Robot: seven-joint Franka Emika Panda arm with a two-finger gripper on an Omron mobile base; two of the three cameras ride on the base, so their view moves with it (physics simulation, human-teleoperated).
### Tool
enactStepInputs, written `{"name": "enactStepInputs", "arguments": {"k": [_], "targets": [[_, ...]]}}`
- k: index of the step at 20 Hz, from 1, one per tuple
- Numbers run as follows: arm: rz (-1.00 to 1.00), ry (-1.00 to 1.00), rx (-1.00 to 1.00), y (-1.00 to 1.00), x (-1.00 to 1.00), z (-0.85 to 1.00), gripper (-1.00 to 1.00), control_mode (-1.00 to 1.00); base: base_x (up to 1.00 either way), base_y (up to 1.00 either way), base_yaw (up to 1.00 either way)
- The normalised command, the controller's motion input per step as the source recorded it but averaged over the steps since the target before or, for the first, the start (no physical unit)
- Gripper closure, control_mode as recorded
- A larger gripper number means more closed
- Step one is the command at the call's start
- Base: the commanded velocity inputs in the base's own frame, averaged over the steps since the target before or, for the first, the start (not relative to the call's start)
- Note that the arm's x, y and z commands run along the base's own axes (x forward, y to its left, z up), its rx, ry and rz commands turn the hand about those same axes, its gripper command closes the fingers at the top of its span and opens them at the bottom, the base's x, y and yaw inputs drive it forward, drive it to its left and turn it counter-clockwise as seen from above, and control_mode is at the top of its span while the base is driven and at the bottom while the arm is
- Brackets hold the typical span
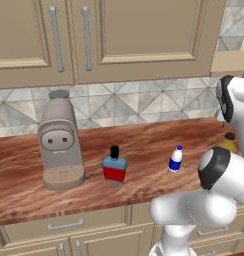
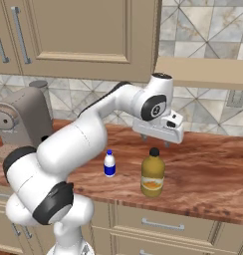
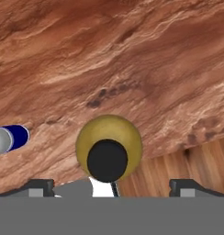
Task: Place the drinks on the dining counter in a tight cluster.
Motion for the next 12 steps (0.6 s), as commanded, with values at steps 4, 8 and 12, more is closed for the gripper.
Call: {"name": "enactStepInputs", "arguments": {"k": [4, 8, 12], "targets": [[0.00, -0.06, 0.00, -0.28, 0.33, 0.00, -1.00, -1.00, 0.00, 0.00, 0.00], [0.00, -0.01, 0.00, -0.08, 0.07, 0.00, -1.00, -1.00, 0.00, 0.00, 0.00], [0.00, 0.00, 0.00, 0.00, -0.30, -0.02, -1.00, -1.00, 0.00, 0.00, 0.00]]}}
